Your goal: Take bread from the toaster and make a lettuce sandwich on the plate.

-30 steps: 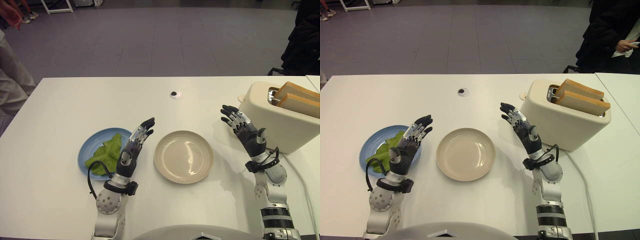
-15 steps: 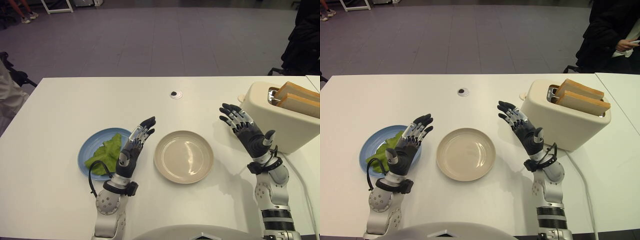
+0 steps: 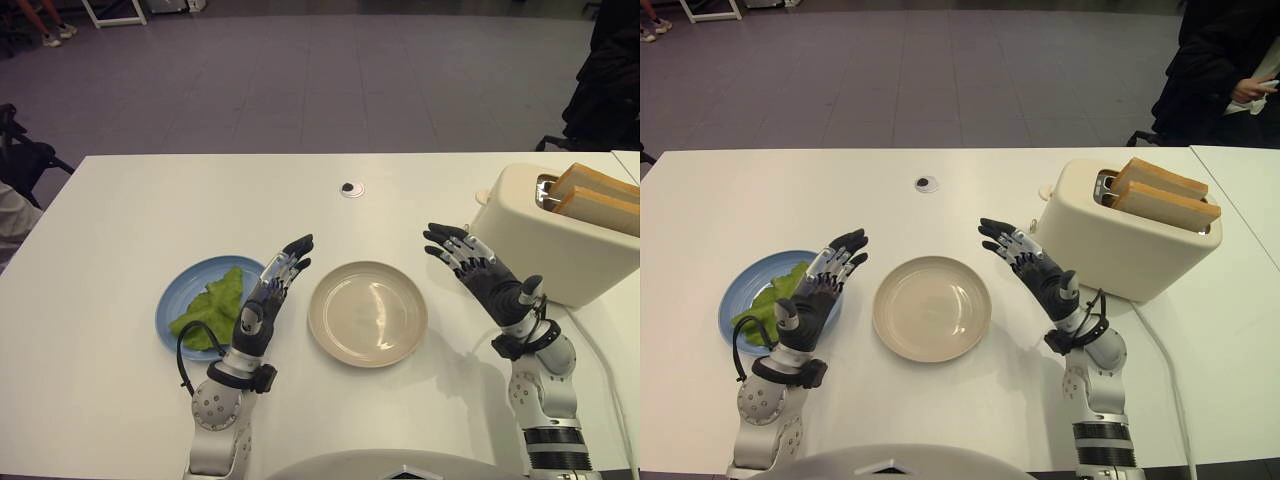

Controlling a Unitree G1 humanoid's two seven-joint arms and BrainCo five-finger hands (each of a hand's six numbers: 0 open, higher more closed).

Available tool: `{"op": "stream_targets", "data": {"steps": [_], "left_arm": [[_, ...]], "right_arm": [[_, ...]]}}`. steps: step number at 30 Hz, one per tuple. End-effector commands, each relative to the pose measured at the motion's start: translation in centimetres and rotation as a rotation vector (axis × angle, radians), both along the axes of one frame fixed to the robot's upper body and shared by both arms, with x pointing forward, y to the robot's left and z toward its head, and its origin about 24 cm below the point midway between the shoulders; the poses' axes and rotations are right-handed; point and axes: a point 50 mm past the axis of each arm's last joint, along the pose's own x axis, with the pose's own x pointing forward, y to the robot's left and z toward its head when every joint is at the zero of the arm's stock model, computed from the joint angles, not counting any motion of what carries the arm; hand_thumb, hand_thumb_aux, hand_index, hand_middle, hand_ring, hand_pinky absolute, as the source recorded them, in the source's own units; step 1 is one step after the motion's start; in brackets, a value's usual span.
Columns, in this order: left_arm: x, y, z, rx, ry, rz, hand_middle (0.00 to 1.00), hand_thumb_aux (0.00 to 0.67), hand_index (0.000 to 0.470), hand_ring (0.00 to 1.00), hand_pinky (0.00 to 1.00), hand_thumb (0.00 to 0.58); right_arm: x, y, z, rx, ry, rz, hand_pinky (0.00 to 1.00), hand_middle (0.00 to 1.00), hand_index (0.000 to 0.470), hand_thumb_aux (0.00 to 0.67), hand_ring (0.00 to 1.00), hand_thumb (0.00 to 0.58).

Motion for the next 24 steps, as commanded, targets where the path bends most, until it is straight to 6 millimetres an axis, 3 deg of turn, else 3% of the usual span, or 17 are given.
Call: {"op": "stream_targets", "data": {"steps": [1,24], "left_arm": [[-0.07,0.01,-0.34,0.013,0.016,0.008,0.0,0.0,0.0,0.0,0.0,0.0],[0.04,-0.15,-0.49,0.011,0.03,0.001,0.0,0.0,0.0,0.0,0.0,0.0]], "right_arm": [[-0.11,-0.04,-0.12,-0.021,0.004,0.0,0.0,0.0,0.0,0.0,0.0,0.0],[-0.1,0.2,-0.25,-0.064,-0.006,0.013,0.0,0.0,0.0,0.0,0.0,0.0]]}}
